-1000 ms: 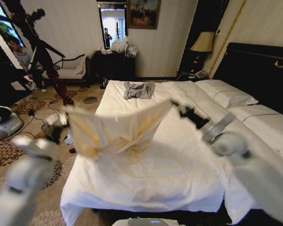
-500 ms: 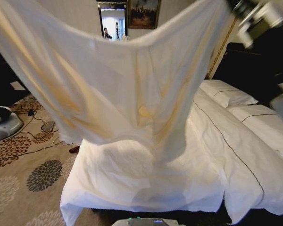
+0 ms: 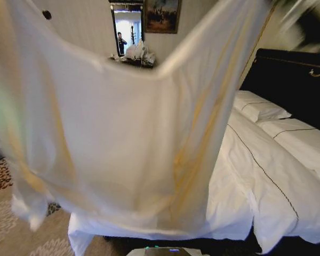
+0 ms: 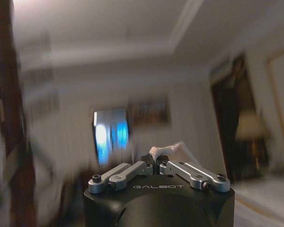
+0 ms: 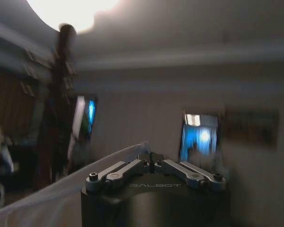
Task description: Pick up the clothes from the bed and hang them on the clothes hanger.
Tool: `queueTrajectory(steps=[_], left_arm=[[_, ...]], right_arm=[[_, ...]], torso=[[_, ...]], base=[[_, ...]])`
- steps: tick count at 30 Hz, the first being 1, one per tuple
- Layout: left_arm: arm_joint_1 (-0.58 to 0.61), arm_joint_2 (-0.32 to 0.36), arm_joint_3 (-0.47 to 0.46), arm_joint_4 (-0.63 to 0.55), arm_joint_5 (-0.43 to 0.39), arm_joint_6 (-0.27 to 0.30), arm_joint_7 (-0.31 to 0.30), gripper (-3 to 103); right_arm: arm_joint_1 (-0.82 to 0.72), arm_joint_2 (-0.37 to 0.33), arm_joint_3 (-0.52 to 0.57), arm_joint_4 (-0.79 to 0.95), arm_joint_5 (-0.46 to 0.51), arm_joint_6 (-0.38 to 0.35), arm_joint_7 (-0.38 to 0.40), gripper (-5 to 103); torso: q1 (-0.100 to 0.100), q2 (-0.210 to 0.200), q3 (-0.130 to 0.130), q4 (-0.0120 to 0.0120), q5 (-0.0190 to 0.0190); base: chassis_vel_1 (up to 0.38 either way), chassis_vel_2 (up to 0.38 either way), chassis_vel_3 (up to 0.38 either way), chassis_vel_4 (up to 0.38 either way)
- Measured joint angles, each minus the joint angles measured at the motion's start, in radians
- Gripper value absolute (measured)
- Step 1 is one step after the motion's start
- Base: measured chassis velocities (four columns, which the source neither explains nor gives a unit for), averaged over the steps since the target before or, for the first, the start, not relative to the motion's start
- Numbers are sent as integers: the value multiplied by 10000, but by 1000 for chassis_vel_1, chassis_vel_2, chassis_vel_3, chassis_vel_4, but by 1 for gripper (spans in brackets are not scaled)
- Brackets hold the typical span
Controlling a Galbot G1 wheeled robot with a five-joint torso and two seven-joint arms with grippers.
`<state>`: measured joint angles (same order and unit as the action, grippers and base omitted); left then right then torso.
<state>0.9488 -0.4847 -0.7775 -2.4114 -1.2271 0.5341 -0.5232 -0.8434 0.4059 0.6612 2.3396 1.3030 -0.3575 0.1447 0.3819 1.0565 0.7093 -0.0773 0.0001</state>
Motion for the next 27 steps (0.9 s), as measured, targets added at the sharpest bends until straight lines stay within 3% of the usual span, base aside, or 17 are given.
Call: queueTrajectory(steps=[2,3,7,8,12,21,24,27], left_arm=[[433,-934,1322,691,1347,66,248,1],[433,-934,1322,691,1347,66,248,1],[486,-2448,3318,2585,2989,17,211,1],[486,-2448,3318,2585,2989,17,211,1],[129,-3903,4205,4345,4455,-19,46,1],[-1054,-4846,5470,5722,4653,99,-183,1],[-1678,-5355,6087,6317,4593,-133,-135,1],[-2607,-6427,6959,7418,4378,-384,-355,1]], right_arm=[[55,773,-1698,-817,-1277,6,-220,0],[55,773,-1698,-817,-1277,6,-220,0],[404,2098,-4219,-2931,-3026,238,-542,0],[404,2098,-4219,-2931,-3026,238,-542,0],[796,3288,-5786,-5048,-4587,531,-1083,0],[1965,4510,-7242,-6328,-4393,541,-792,0],[2245,4919,-7750,-6649,-4016,662,-691,0],[2574,5597,-8262,-7382,-3508,1013,-682,0]], torso=[[0,0,1,1,-4],[0,0,1,1,-4],[3,-1,1,-3,0],[3,-1,1,-3,0],[4,-2,2,-6,-2],[1,-2,-2,0,-1],[1,-1,-2,-3,-1],[2,-1,-1,-7,0]], base=[[0,0,0,0],[0,0,0,0],[0,0,0,0],[0,0,0,0],[0,0,0,0],[0,0,0,0],[0,0,0,0],[0,0,0,0]])
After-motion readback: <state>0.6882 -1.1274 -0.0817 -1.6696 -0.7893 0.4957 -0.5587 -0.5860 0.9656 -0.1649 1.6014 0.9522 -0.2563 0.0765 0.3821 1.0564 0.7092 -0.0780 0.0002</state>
